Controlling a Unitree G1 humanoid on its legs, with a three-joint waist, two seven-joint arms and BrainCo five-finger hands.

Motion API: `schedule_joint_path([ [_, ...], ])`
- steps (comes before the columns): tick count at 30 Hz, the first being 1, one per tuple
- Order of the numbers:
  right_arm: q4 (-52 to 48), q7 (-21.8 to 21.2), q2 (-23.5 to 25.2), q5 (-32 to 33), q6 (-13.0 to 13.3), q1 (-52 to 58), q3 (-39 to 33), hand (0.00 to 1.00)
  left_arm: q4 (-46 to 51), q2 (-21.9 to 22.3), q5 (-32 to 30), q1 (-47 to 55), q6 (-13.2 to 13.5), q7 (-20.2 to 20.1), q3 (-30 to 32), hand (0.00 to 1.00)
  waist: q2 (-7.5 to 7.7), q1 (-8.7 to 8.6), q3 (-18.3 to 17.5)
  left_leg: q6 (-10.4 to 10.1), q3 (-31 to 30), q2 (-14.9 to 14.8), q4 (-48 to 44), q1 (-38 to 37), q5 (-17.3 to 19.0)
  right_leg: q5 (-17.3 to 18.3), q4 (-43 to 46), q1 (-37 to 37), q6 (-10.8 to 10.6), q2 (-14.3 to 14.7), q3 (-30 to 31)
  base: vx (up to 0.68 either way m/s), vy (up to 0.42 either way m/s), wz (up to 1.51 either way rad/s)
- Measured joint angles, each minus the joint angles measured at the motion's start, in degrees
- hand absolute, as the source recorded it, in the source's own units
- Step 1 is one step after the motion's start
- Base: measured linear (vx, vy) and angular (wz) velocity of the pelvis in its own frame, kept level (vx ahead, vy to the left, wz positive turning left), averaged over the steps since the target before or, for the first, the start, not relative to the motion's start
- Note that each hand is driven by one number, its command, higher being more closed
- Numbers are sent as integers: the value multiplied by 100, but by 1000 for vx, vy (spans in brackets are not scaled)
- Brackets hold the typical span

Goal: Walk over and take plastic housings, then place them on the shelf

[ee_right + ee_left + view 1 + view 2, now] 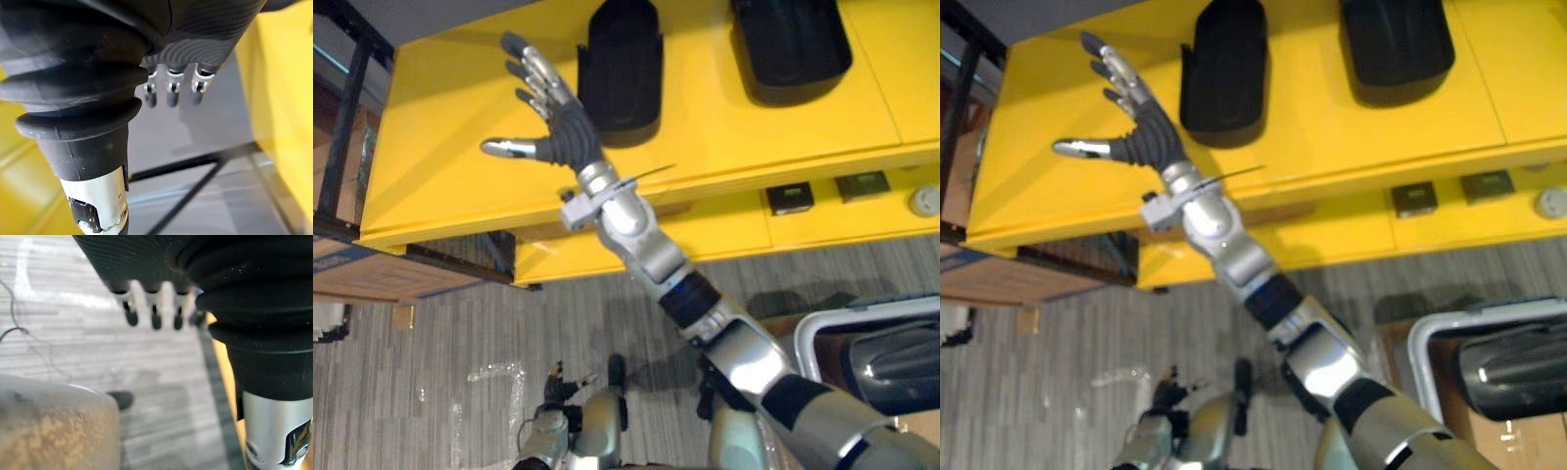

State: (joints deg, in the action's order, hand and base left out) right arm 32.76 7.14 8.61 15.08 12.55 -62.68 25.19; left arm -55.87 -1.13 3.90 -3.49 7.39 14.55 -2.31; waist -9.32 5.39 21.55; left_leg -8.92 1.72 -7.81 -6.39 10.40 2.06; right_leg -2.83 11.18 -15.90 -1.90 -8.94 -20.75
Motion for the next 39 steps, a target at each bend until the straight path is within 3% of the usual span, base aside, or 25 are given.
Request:
schedule_joint_path([
  [9, 849, 233, -3, -290, -131, -926, -708, 0, 21, -21, -46, -4, 4, 73, 466, 0, 57, 197, 38, -23, -368, 34, -37, 317, -109, 1, 23, -57, 11, -52, -323, -16, 1, 22],
  [14, 1605, 885, -48, -733, -260, -1586, -1789, 0, 25, -35, -32, -267, 9, 241, 563, 0, 200, 385, 162, -30, -602, -8, -228, 617, -108, -42, -45, -99, 67, 4, -537, -25, -11, 17],
  [23, 2020, 1653, -343, -1147, -581, -1931, -2408, 0, 15, -67, 16, -592, 14, 342, 406, 0, 193, 646, 388, -32, -797, 0, -390, 963, -107, -95, -147, -208, 73, 41, -685, -13, 6, 10],
  [39, 2241, 1809, -283, -1421, -680, -1921, -2406, 0, 5, -55, 29, -621, 3, 506, 366, 0, 187, 653, 429, -33, -678, -62, -380, 926, -106, -117, -248, -208, 87, 135, -590, 11, 7, -4],
])
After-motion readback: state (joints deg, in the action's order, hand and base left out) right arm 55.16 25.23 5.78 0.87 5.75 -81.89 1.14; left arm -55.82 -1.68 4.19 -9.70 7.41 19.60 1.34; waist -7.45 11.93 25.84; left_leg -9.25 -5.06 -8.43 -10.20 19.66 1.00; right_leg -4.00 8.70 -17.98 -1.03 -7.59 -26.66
